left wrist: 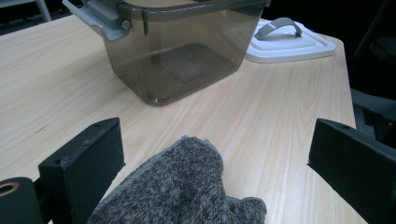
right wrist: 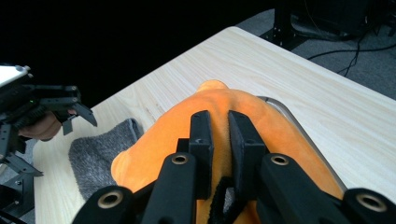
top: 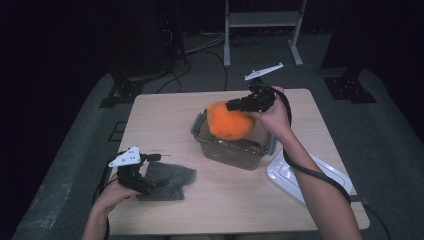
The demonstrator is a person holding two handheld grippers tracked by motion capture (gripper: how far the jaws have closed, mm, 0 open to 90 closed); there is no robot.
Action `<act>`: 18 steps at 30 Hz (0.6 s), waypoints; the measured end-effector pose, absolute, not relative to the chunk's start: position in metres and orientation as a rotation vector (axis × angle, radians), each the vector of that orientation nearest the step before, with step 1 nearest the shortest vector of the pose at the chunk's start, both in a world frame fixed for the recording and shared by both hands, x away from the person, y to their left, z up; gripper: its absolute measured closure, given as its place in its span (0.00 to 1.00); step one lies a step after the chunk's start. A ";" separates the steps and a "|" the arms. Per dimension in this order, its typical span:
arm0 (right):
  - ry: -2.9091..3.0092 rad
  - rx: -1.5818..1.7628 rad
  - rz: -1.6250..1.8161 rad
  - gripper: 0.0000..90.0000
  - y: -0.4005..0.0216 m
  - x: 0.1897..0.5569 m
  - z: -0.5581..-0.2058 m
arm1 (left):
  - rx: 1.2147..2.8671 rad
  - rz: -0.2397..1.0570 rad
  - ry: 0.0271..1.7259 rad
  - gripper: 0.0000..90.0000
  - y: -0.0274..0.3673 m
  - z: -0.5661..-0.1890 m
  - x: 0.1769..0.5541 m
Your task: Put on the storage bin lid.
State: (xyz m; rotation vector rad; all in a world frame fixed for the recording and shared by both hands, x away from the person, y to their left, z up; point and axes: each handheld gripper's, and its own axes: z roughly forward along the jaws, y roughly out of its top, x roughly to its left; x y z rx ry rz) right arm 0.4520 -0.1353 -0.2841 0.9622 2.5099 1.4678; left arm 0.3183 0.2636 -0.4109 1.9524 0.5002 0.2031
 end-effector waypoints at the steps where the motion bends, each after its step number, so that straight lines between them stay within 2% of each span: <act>1: 2.509 0.969 1.464 0.89 -0.135 0.453 -0.286 | 1.952 0.204 0.500 0.03 0.264 -0.411 0.318; 18: 2.507 1.066 1.409 0.88 -0.139 0.464 -0.316 | 1.953 0.205 0.500 0.03 0.263 -0.411 0.318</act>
